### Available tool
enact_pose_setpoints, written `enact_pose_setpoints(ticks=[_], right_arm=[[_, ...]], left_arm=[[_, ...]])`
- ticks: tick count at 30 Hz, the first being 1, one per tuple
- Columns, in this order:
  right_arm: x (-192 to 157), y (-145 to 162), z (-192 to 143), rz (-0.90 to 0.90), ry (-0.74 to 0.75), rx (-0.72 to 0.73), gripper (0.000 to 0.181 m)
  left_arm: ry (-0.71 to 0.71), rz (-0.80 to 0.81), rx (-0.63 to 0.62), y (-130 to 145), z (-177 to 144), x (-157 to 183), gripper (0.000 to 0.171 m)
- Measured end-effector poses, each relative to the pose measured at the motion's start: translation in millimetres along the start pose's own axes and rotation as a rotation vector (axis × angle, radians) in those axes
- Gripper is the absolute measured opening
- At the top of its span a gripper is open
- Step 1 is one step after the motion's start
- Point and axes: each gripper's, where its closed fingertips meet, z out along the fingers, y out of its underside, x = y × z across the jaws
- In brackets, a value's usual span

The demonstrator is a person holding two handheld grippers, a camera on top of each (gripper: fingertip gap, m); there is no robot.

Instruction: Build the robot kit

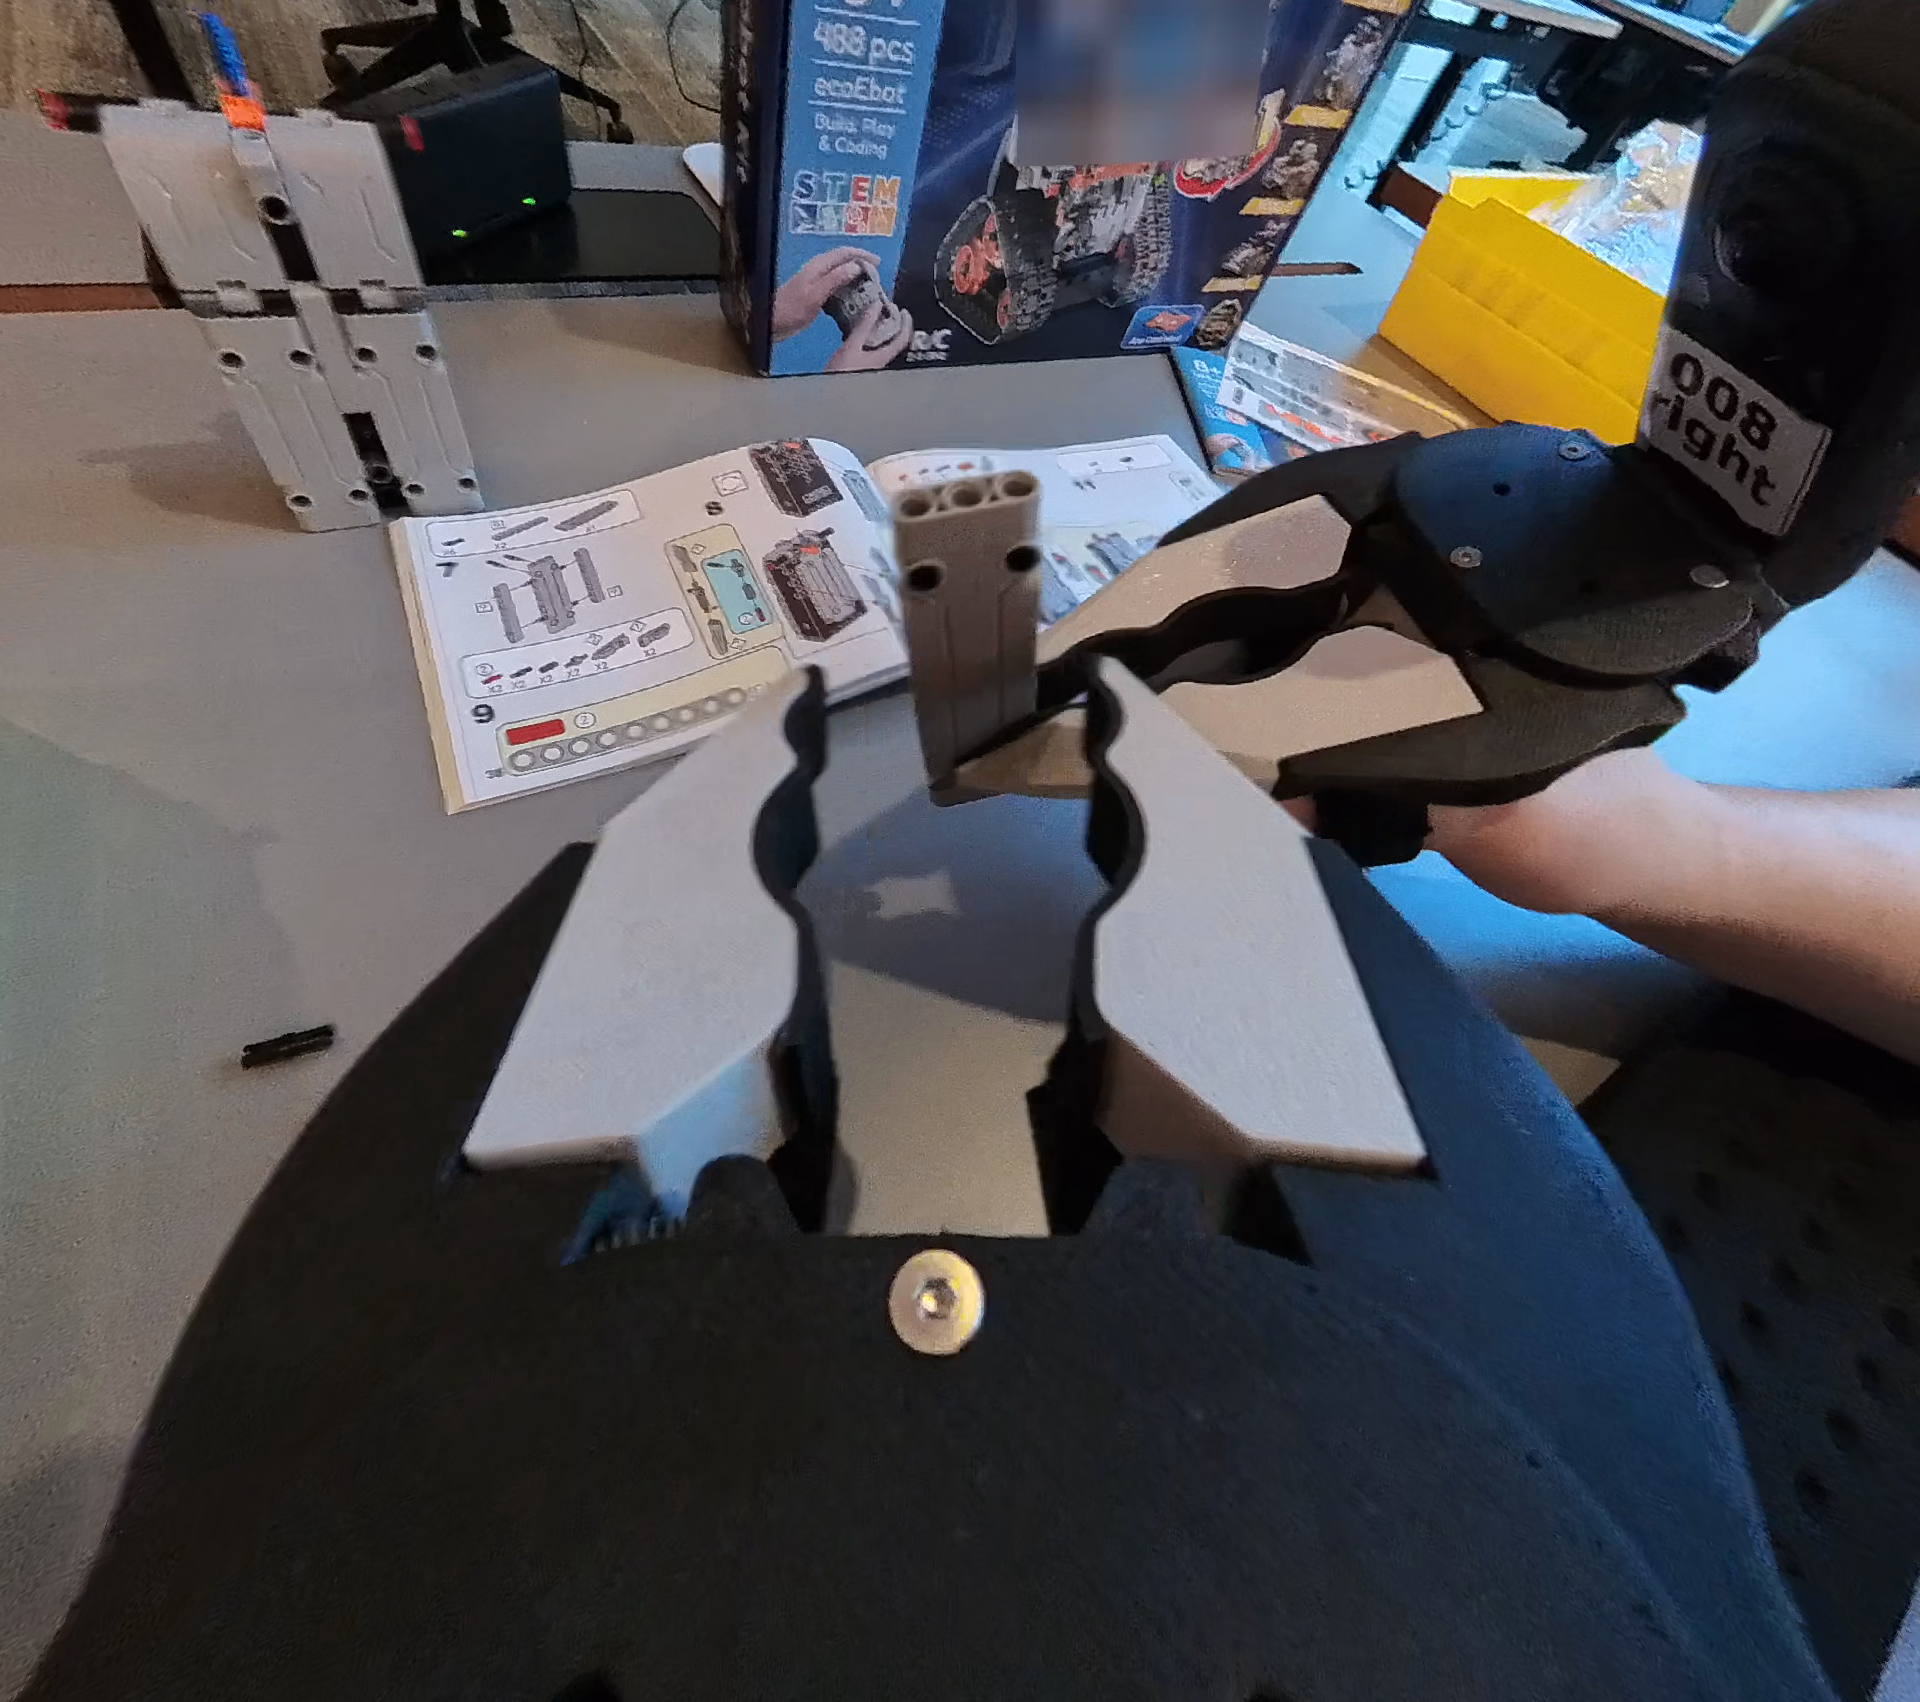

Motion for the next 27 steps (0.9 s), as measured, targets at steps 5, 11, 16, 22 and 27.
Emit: enact_pose_setpoints(ticks=[5, 11, 16, 22, 27], right_arm=[[-6.5, -13.3, -10.9, 0.062, -0.186, 0.105, 0.006], [-18.4, -21.5, -20.6, 0.052, -0.350, 0.209, 0.006], [-29.0, -24.7, -26.5, -0.164, -0.333, 0.263, 0.006], [-36.1, -24.5, -28.3, -0.366, -0.266, 0.274, 0.006], [-35.9, -21.2, -26.2, -0.393, -0.248, 0.267, 0.006]], left_arm=[[-0.064, 0.050, 0.077, -11.6, -17.5, -12.9, 0.063], [0.107, 0.008, 0.170, -25.8, -40.4, -5.9, 0.056], [0.269, 0.010, 0.291, -49.7, -62.8, 7.6, 0.054], [0.281, 0.057, 0.432, -78.7, -93.4, 10.0, 0.054], [0.260, 0.055, 0.457, -88.7, -106.4, 3.3, 0.056]])
